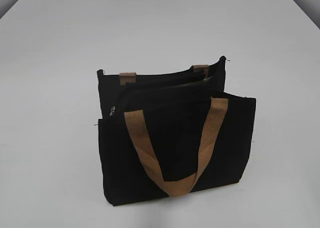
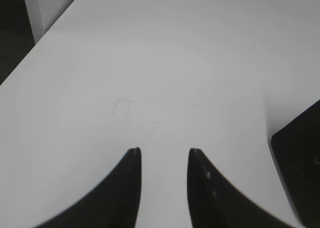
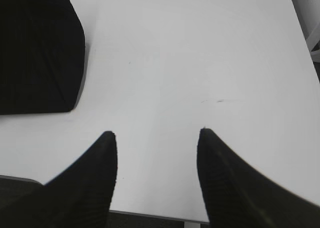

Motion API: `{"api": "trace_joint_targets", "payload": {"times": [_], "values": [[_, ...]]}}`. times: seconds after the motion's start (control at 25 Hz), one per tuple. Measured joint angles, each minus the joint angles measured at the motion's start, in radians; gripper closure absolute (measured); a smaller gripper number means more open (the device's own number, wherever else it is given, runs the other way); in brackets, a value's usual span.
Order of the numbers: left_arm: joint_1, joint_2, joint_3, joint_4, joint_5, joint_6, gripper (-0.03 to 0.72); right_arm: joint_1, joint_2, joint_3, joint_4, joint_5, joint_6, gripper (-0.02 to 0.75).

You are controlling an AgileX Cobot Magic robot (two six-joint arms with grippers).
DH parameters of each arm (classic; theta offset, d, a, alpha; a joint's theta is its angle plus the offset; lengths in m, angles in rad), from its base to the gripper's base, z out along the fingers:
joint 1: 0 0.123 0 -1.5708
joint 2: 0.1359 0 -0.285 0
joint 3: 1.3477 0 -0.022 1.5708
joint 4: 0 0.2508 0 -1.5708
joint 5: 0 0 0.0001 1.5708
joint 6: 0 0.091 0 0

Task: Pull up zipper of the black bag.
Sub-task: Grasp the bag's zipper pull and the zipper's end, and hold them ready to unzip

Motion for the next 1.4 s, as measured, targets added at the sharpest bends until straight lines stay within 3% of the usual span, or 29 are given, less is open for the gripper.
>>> {"api": "trace_joint_targets", "payload": {"times": [1.24,1.4], "values": [[0.000,0.000,0.000,0.000,-0.001,0.000,0.447,0.000,0.000,0.000,0.000,0.000,0.000,0.332],[0.000,0.034,-0.010,-0.038,-0.057,0.111,0.430,0.000,0.000,0.000,0.000,0.000,0.000,0.332]]}}
